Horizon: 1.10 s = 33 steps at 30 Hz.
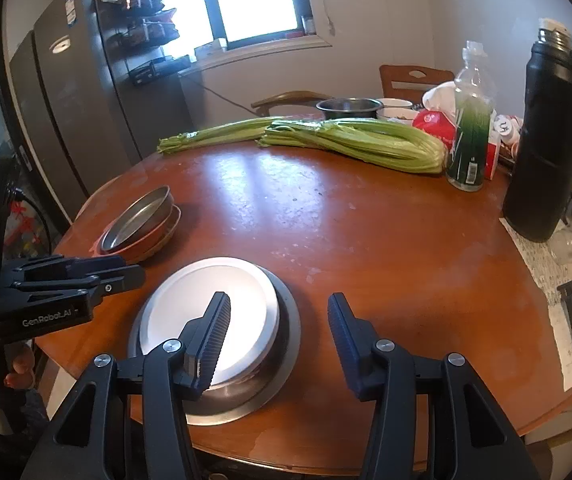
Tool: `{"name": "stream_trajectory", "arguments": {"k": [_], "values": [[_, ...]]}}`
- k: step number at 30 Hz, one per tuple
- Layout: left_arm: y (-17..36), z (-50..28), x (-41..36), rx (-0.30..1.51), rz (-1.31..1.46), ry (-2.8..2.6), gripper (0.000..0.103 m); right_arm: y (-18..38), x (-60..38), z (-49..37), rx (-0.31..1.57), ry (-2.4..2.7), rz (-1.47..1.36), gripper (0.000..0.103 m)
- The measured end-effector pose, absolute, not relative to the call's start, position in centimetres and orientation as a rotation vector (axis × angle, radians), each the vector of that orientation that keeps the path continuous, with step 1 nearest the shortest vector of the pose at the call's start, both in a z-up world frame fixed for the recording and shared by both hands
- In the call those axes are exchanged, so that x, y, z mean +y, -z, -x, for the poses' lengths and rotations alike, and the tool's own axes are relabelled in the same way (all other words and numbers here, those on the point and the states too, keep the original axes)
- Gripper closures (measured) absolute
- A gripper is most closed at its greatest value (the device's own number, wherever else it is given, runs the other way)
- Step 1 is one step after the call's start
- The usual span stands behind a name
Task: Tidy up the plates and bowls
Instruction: 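Move the left tool to the deep steel bowl rim and close on it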
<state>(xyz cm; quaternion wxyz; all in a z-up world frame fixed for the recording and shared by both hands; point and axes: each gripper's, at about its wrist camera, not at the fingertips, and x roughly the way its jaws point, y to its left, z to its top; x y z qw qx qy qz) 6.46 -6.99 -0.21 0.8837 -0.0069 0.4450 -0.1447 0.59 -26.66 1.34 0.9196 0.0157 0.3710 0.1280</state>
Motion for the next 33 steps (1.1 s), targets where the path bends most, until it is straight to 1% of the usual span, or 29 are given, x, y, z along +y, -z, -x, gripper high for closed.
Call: {"name": "stream_trajectory", "arguments": {"k": [3,6,9,13,17,20,28,30,33], "values": [[0.5,-6.5,-7.0,0.937,0.044,0.341,0.064,-0.8,-27.0,-0.8,0.779,-0.258,-0.037,0.047],[0.7,-6.6,-7.4,0.942,0.046,0.348,0.061,-0.5,-27.3,-1.0,0.790,-0.250,-0.049,0.046],[0.9,-6.7,-7.6,0.948,0.047,0.357,0.060,-0.3,-27.4,-1.1,0.793,-0.248,-0.055,0.045],[1.2,-6.8,-7.7,0.958,0.050,0.361,0.060,0.1,-27.3,-1.2,0.803,-0.252,-0.056,0.040],[1.1,-6.6,-7.8,0.957,0.061,0.380,0.060,0.7,-27.0,-1.3,0.817,-0.269,-0.046,0.038],[1.3,-6.6,-8.1,0.963,0.061,0.402,0.056,1.0,-27.0,-1.5,0.823,-0.274,-0.060,0.037],[2.1,-6.8,-9.0,0.989,0.056,0.418,0.056,1.8,-27.2,-1.9,0.846,-0.280,-0.086,0.037],[2.1,-6.9,-9.1,0.987,0.056,0.422,0.053,2.0,-27.0,-2.0,0.857,-0.282,-0.093,0.037],[2.2,-6.9,-8.9,0.991,0.061,0.417,0.053,2.4,-26.8,-2.2,0.872,-0.294,-0.106,0.037]]}}
